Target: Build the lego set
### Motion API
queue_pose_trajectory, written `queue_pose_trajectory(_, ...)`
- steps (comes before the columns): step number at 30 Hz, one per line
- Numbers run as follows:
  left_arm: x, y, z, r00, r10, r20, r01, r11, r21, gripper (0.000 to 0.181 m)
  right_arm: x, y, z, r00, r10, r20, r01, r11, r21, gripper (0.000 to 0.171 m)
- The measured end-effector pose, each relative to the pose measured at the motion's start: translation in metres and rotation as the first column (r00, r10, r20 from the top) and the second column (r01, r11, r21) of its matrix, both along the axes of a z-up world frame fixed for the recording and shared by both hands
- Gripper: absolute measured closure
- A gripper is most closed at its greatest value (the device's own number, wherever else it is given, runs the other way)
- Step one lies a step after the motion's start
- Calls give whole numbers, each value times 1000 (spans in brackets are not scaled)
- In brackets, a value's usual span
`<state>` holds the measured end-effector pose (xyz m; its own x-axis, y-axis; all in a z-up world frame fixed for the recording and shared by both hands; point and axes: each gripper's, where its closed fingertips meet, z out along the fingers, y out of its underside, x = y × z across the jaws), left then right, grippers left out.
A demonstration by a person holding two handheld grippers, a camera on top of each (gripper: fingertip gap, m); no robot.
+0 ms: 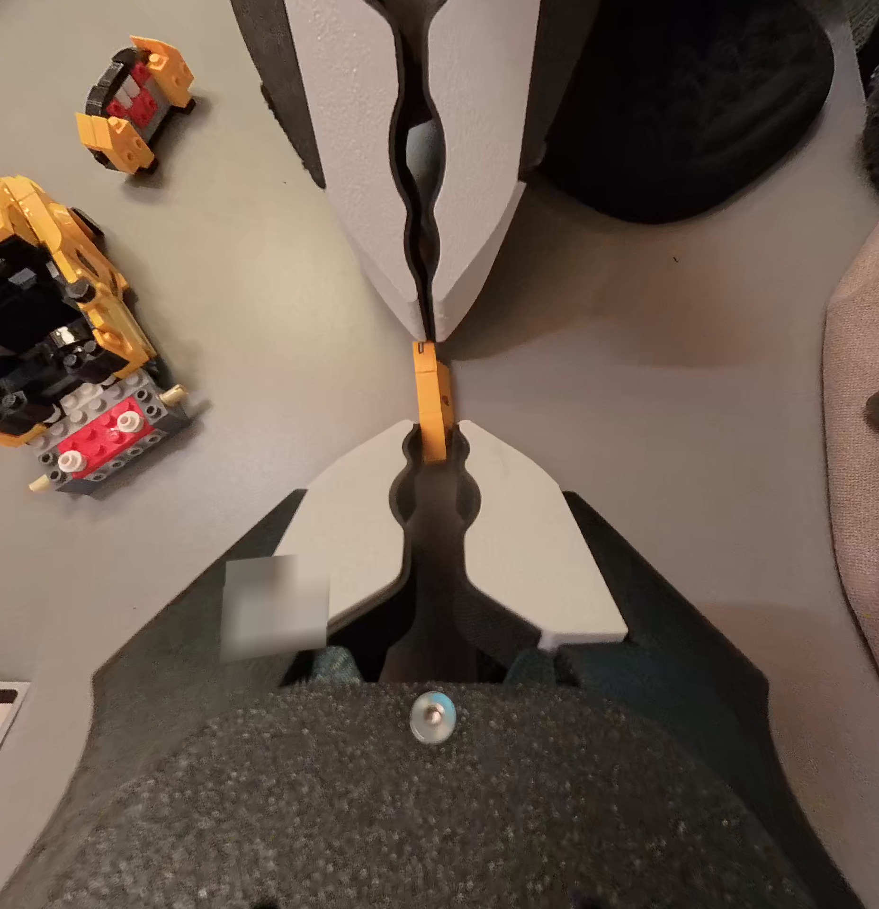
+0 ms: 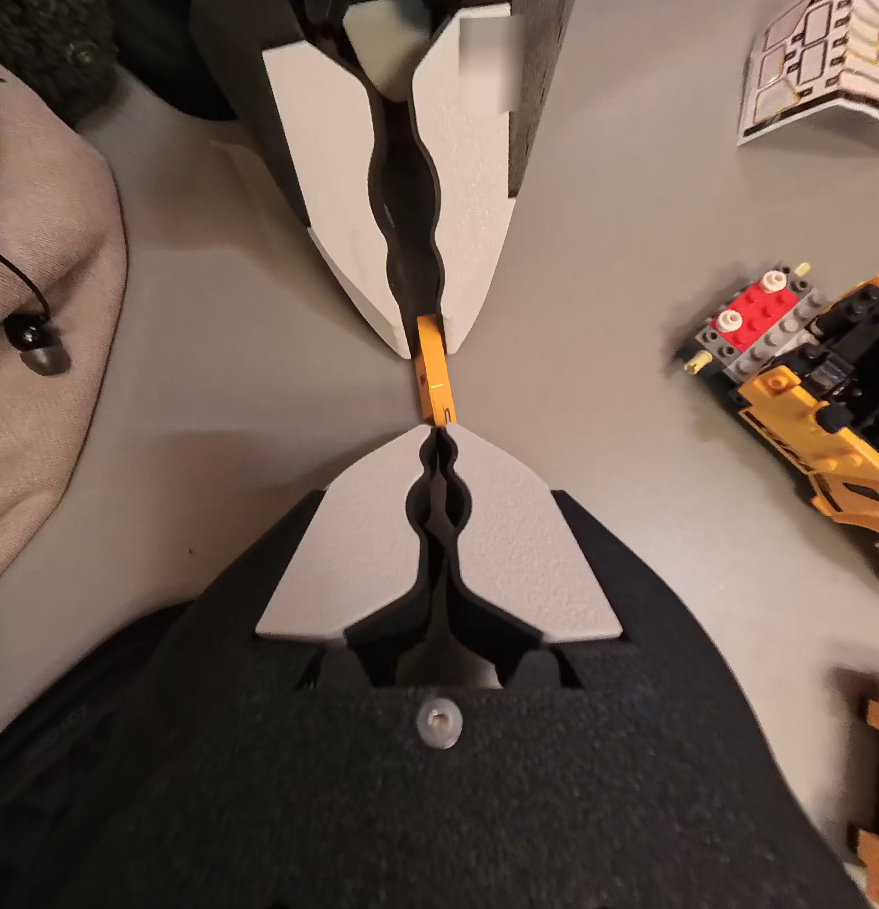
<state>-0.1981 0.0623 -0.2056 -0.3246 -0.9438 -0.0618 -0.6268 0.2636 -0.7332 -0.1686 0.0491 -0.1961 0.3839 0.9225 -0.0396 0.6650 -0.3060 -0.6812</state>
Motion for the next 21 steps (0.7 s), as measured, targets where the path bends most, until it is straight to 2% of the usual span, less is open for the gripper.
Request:
queue_pose_trajectory(14,-1,-1,0,1000,-2,-2,2,1000,-1,170,-13,9,5,999,23,-26,-23,1000,-6,171)
queue_pose_trajectory(19,-1,-1,0,1000,-6,2,6,1000,-1,170,-2,8,-1,1000,0,-29,-2,999,-52,171)
queue_pose_trajectory(21,-1,-1,0,1000,-9,4,9,1000,2,170,8,9,-5,1000,-10,13,11,999,-44,171)
